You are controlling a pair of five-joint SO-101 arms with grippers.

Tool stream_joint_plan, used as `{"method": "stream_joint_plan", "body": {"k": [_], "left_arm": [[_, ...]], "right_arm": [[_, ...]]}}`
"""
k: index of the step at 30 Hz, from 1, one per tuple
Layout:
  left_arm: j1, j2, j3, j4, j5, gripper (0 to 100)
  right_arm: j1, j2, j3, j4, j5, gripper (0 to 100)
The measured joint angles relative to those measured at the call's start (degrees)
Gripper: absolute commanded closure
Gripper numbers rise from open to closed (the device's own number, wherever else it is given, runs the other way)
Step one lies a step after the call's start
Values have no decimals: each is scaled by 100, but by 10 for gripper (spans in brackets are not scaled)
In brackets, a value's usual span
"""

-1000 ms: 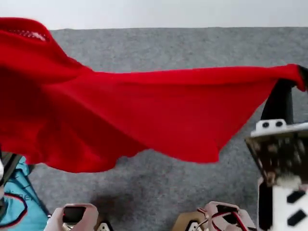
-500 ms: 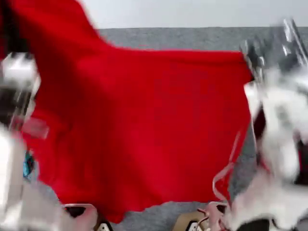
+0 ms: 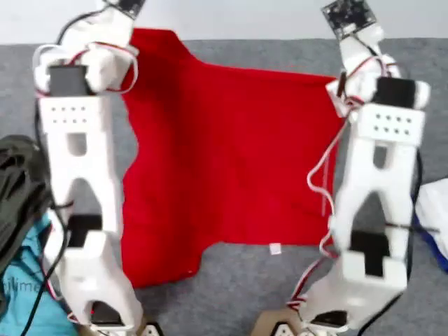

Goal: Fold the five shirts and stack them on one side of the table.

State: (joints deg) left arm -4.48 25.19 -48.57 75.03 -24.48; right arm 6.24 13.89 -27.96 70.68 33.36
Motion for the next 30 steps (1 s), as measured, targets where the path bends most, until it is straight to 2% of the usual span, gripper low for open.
{"method": "stream_joint_plan", "body": {"k": [9,20,25,30], "left_arm": [[79,1609,0,-1424,0,998],[88,2233,0,-3455,0,998],[88,2233,0,-3666,0,998],[79,2233,0,-3402,0,998]], "right_arm": [[0,1582,0,-1538,-9,988],[-26,1943,0,-3437,-9,988],[-202,1943,0,-4026,167,988],[-378,1943,0,-4070,545,988]]}}
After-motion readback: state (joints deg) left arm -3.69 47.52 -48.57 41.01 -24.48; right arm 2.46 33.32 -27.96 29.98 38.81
